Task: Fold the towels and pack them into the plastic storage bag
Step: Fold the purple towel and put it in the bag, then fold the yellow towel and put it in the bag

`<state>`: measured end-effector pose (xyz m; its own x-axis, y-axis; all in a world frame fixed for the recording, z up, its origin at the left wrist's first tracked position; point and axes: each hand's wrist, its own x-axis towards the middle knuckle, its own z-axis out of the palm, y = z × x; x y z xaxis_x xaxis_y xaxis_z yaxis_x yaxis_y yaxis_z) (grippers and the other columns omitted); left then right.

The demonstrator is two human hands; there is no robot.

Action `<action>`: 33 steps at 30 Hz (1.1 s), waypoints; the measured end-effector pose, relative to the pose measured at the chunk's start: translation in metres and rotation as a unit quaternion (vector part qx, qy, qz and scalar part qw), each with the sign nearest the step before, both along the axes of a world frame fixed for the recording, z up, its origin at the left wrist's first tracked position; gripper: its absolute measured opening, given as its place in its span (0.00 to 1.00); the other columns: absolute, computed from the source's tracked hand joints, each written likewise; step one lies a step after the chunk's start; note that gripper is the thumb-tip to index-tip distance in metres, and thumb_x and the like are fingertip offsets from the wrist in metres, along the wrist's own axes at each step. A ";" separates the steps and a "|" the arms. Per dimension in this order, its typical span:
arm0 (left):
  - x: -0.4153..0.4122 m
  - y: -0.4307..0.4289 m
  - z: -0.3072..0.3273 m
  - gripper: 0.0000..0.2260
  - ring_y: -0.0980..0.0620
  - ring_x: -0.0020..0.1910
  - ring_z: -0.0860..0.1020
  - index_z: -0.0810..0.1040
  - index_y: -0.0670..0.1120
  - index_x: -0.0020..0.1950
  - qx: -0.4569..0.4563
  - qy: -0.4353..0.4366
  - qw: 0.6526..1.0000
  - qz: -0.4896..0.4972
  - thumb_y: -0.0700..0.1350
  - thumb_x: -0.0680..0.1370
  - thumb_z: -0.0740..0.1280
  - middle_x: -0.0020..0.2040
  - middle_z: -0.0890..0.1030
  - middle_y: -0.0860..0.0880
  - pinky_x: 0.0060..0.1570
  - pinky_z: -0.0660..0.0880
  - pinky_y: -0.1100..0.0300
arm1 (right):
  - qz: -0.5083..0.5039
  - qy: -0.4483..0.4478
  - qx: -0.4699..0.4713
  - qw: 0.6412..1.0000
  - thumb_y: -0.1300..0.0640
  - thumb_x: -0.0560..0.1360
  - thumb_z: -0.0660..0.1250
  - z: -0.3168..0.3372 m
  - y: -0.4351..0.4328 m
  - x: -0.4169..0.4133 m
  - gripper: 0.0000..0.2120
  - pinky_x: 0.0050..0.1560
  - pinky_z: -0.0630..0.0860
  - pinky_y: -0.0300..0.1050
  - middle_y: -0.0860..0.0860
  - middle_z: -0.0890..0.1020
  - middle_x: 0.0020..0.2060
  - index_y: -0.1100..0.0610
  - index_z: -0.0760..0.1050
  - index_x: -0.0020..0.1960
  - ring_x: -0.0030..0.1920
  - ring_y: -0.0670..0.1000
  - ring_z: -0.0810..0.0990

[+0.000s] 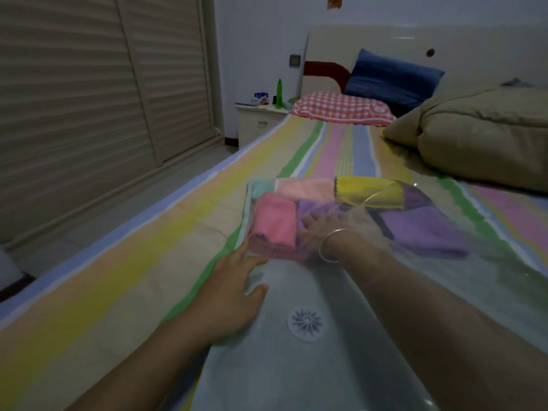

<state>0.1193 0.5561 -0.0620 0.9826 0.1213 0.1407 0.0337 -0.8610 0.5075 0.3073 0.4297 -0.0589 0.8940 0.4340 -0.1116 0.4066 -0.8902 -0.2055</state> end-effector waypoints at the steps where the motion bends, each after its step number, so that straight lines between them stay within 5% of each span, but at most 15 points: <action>1: -0.001 -0.002 0.004 0.23 0.52 0.76 0.52 0.63 0.55 0.74 0.025 0.018 1.000 0.005 0.55 0.79 0.60 0.78 0.50 0.52 0.69 0.50 0.67 | 0.006 0.006 -0.008 1.000 0.49 0.82 0.52 0.002 -0.006 -0.003 0.26 0.73 0.50 0.62 0.57 0.52 0.77 0.56 0.53 0.77 0.76 0.61 0.50; 3: -0.005 -0.010 0.013 0.24 0.48 0.77 0.46 0.60 0.56 0.75 0.084 0.055 0.995 0.022 0.54 0.79 0.60 0.79 0.47 0.49 0.72 0.47 0.61 | 0.028 -0.008 -0.007 1.000 0.45 0.81 0.51 0.000 -0.022 -0.020 0.29 0.74 0.48 0.58 0.57 0.50 0.77 0.55 0.51 0.77 0.76 0.59 0.49; 7: -0.021 -0.041 0.037 0.25 0.46 0.77 0.45 0.60 0.58 0.75 0.160 0.090 0.983 0.010 0.58 0.78 0.60 0.79 0.50 0.49 0.75 0.49 0.54 | 0.079 -0.081 -0.010 0.994 0.35 0.67 0.33 -0.013 -0.064 -0.085 0.44 0.72 0.51 0.62 0.54 0.58 0.76 0.54 0.55 0.77 0.76 0.57 0.55; 10: -0.038 -0.092 0.060 0.29 0.50 0.75 0.57 0.64 0.55 0.73 0.152 0.057 0.985 -0.050 0.62 0.72 0.54 0.75 0.62 0.51 0.72 0.54 0.59 | 0.125 -0.072 0.015 0.989 0.36 0.75 0.38 -0.013 -0.114 -0.153 0.39 0.64 0.68 0.67 0.58 0.71 0.69 0.59 0.71 0.69 0.69 0.60 0.70; 13: -0.056 -0.166 0.075 0.31 0.52 0.71 0.65 0.68 0.53 0.70 0.100 -0.015 0.988 -0.116 0.59 0.68 0.52 0.71 0.69 0.53 0.70 0.59 0.61 | 0.128 0.005 0.058 0.990 0.35 0.74 0.41 -0.011 -0.186 -0.219 0.37 0.70 0.62 0.50 0.55 0.66 0.72 0.55 0.62 0.74 0.71 0.55 0.65; 16: -0.075 -0.250 0.074 0.26 0.52 0.70 0.67 0.70 0.52 0.70 0.073 -0.058 0.977 -0.190 0.58 0.73 0.55 0.70 0.70 0.53 0.69 0.59 0.61 | 0.127 0.045 0.092 0.987 0.36 0.71 0.43 0.007 -0.268 -0.275 0.37 0.70 0.62 0.43 0.53 0.70 0.70 0.53 0.67 0.72 0.68 0.51 0.69; 18: -0.090 -0.303 0.066 0.25 0.52 0.69 0.67 0.70 0.52 0.69 0.057 -0.071 0.967 -0.237 0.59 0.74 0.55 0.71 0.70 0.53 0.69 0.59 0.60 | 0.140 0.061 0.102 0.983 0.43 0.77 0.52 0.022 -0.324 -0.305 0.25 0.67 0.67 0.43 0.50 0.74 0.67 0.52 0.72 0.68 0.66 0.50 0.72; 23: -0.113 -0.377 0.020 0.32 0.52 0.73 0.63 0.63 0.56 0.74 0.118 -0.022 0.949 -0.292 0.68 0.73 0.50 0.75 0.63 0.53 0.72 0.58 0.55 | 0.077 -0.034 0.190 0.978 0.55 0.74 0.62 0.046 -0.447 -0.352 0.12 0.54 0.74 0.39 0.39 0.80 0.51 0.47 0.80 0.53 0.52 0.40 0.77; 26: -0.129 -0.373 -0.007 0.38 0.46 0.66 0.72 0.67 0.51 0.73 0.151 -0.027 0.943 -0.295 0.72 0.70 0.50 0.70 0.72 0.49 0.66 0.68 0.49 | 0.036 -0.127 0.162 0.978 0.50 0.74 0.63 0.032 -0.502 -0.359 0.05 0.48 0.75 0.46 0.40 0.77 0.44 0.47 0.78 0.46 0.47 0.44 0.76; 30: -0.145 -0.352 -0.013 0.39 0.47 0.60 0.76 0.68 0.54 0.72 0.155 -0.017 0.952 -0.262 0.75 0.68 0.51 0.63 0.78 0.50 0.59 0.71 0.54 | 0.057 -0.118 0.093 0.987 0.36 0.68 0.68 0.017 -0.541 -0.370 0.18 0.52 0.73 0.43 0.41 0.74 0.51 0.46 0.74 0.51 0.53 0.45 0.74; 33: -0.154 -0.352 0.004 0.43 0.49 0.54 0.78 0.71 0.56 0.66 0.178 -0.003 0.960 -0.218 0.80 0.63 0.42 0.58 0.80 0.51 0.52 0.72 0.56 | 0.088 -0.149 0.038 0.984 0.38 0.64 0.69 0.007 -0.546 -0.374 0.22 0.52 0.74 0.39 0.43 0.74 0.56 0.47 0.73 0.54 0.55 0.46 0.74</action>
<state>-0.0350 0.2043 -0.0579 0.9282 -0.3576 0.1023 -0.3708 -0.9115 0.1778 -0.0671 -0.1167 -0.0521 0.7927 0.5815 0.1829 0.6049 -0.7876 -0.1175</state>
